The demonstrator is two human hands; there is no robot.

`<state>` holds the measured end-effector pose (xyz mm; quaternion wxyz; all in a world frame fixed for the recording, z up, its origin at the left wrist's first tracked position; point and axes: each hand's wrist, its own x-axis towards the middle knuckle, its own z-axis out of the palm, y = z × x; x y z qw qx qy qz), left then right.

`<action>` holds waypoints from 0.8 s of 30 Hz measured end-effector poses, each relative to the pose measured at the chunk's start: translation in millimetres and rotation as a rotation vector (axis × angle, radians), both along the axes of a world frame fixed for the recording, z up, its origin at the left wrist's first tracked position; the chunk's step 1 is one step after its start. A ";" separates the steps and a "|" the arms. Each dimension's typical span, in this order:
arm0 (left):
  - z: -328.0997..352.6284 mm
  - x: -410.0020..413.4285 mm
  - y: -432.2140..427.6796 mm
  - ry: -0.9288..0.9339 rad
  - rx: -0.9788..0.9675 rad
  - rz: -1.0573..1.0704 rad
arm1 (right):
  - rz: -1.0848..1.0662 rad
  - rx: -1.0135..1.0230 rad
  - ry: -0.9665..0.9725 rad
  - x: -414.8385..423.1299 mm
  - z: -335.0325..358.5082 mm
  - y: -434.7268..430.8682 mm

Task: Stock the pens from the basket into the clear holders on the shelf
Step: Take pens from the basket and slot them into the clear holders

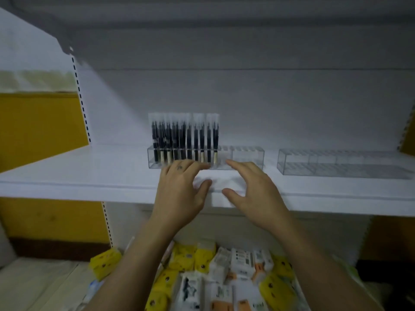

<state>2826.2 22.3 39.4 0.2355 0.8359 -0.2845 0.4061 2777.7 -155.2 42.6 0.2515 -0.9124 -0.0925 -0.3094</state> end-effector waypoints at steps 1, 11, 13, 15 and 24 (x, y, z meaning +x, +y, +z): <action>-8.0 -5.4 0.9 -0.006 -0.005 -0.001 | -0.001 -0.018 0.012 -6.8 -7.9 0.8; -117.6 -53.5 -1.1 0.138 0.082 -0.055 | -0.017 -0.078 -0.137 -60.2 -103.0 4.2; -142.7 -57.5 -3.3 0.263 0.155 -0.054 | -0.065 -0.068 -0.040 -64.6 -133.0 1.0; -168.5 -61.3 -6.8 0.391 0.181 -0.076 | -0.096 -0.085 0.086 -68.5 -166.2 -5.4; -291.2 -83.3 -28.6 0.875 0.281 -0.091 | -0.140 -0.056 0.752 -95.3 -307.2 -27.1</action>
